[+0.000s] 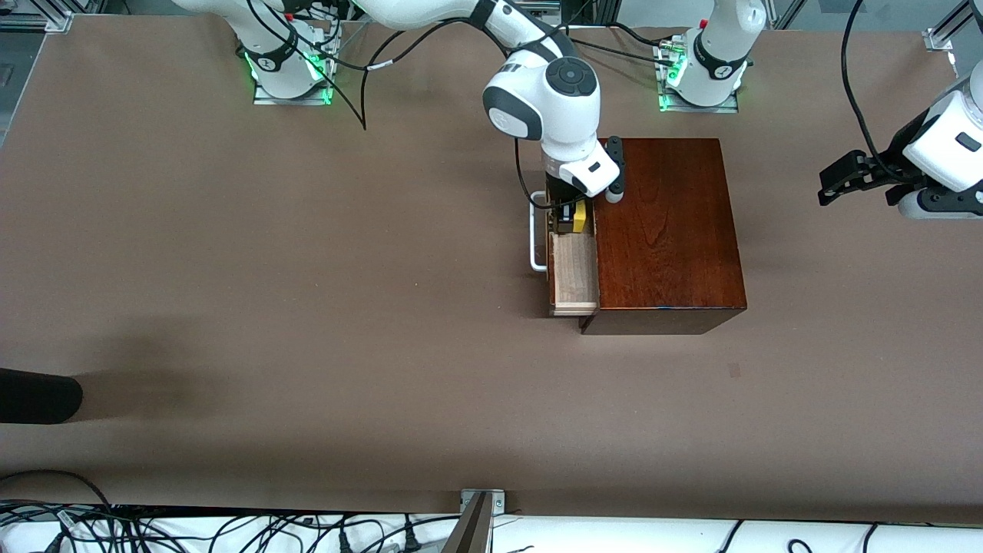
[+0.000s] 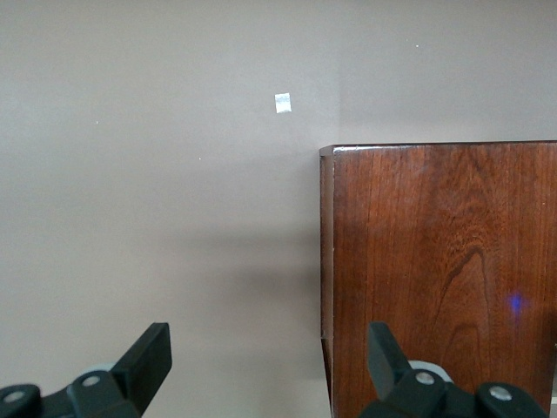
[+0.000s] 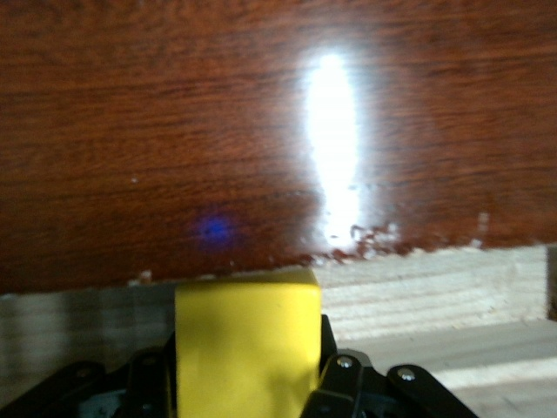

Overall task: Open drawer, take yellow block, close drawer
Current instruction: 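Lift the yellow block out of the drawer with the right gripper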

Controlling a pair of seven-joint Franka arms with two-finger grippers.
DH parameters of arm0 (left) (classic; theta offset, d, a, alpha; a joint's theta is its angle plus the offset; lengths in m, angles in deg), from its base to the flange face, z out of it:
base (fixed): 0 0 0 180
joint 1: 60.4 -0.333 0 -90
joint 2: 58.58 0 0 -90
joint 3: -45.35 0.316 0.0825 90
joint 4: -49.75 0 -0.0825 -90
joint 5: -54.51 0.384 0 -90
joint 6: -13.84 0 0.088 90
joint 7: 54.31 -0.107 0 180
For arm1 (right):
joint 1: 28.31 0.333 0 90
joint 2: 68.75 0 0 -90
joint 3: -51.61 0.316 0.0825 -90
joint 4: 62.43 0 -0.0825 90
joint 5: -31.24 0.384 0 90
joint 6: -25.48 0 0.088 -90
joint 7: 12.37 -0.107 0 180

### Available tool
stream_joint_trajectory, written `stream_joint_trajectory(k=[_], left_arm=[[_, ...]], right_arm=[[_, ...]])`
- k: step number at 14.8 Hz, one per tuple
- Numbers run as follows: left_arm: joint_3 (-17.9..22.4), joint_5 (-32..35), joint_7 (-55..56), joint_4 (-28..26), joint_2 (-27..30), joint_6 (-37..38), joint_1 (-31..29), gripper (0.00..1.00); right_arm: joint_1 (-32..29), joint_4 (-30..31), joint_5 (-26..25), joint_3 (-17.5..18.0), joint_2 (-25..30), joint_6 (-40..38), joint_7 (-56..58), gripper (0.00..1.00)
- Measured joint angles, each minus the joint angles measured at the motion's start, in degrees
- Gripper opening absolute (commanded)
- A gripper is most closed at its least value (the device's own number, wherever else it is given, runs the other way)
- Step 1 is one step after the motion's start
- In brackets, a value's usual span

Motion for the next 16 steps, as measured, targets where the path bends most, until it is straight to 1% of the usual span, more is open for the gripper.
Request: stream_joint_trajectory(k=[2,4,8,11,16], left_arm=[[0.0,0.0,0.0,0.0,0.0,0.0,0.0,1.00],[0.0,0.0,0.0,0.0,0.0,0.0,0.0,1.00],[0.0,0.0,0.0,0.0,0.0,0.0,0.0,1.00],[0.0,0.0,0.0,0.0,0.0,0.0,0.0,1.00],[-0.2,-0.1,-0.4,0.0,0.0,0.0,0.2,1.00]], right_arm=[[0.1,-3.6,0.0,0.0,0.4,-4.4,0.0,0.00],[0.0,-5.9,0.0,0.0,1.9,-6.5,0.0,0.00],[-1.8,-7.0,0.0,-0.6,7.1,-9.0,-0.1,0.00],[-7.0,-7.0,0.0,-1.1,9.8,-10.2,-0.1,0.00],[-20.9,-6.3,1.4,-1.3,12.7,-12.9,0.0,0.00]])
